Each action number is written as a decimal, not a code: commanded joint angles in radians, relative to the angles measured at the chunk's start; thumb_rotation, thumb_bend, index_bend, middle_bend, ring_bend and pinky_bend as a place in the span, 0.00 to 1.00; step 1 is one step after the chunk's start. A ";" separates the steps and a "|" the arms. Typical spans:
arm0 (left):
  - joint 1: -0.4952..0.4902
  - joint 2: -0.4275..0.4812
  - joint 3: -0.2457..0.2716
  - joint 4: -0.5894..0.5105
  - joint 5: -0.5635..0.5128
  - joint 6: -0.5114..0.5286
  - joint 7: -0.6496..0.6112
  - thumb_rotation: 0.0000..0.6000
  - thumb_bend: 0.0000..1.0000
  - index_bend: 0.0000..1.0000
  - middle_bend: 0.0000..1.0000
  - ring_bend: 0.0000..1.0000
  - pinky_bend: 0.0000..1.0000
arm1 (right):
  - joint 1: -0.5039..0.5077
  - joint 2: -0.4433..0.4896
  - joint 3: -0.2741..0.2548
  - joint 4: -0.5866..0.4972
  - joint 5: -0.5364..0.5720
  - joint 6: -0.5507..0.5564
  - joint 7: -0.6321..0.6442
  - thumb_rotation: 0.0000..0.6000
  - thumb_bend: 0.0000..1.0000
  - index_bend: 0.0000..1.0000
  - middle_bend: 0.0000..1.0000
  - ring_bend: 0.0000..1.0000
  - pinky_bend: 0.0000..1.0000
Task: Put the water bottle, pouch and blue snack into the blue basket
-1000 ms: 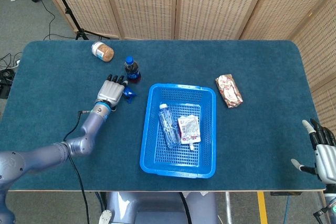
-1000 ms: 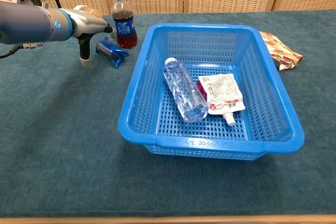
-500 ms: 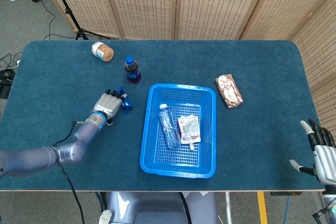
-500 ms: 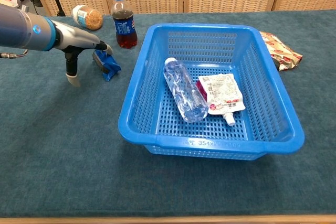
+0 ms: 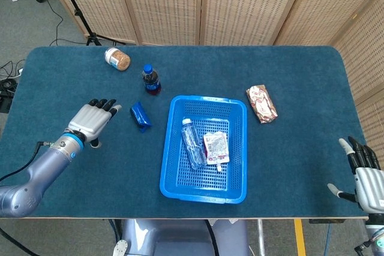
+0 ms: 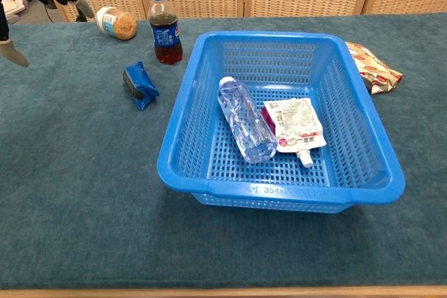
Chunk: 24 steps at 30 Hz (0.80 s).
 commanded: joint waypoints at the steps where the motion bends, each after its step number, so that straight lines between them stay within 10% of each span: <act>1: 0.044 -0.101 -0.001 0.100 0.070 0.042 -0.036 1.00 0.18 0.01 0.00 0.02 0.11 | 0.000 -0.001 0.000 0.001 0.003 -0.002 -0.002 1.00 0.16 0.01 0.00 0.00 0.00; 10: 0.058 -0.351 0.009 0.371 0.200 0.144 0.056 1.00 0.17 0.01 0.00 0.00 0.11 | 0.006 -0.007 0.004 0.016 0.021 -0.018 0.003 1.00 0.16 0.01 0.00 0.00 0.00; 24: 0.037 -0.538 -0.016 0.654 0.251 -0.038 -0.005 1.00 0.16 0.01 0.00 0.00 0.11 | 0.013 -0.018 0.011 0.045 0.052 -0.043 0.013 1.00 0.16 0.01 0.00 0.00 0.00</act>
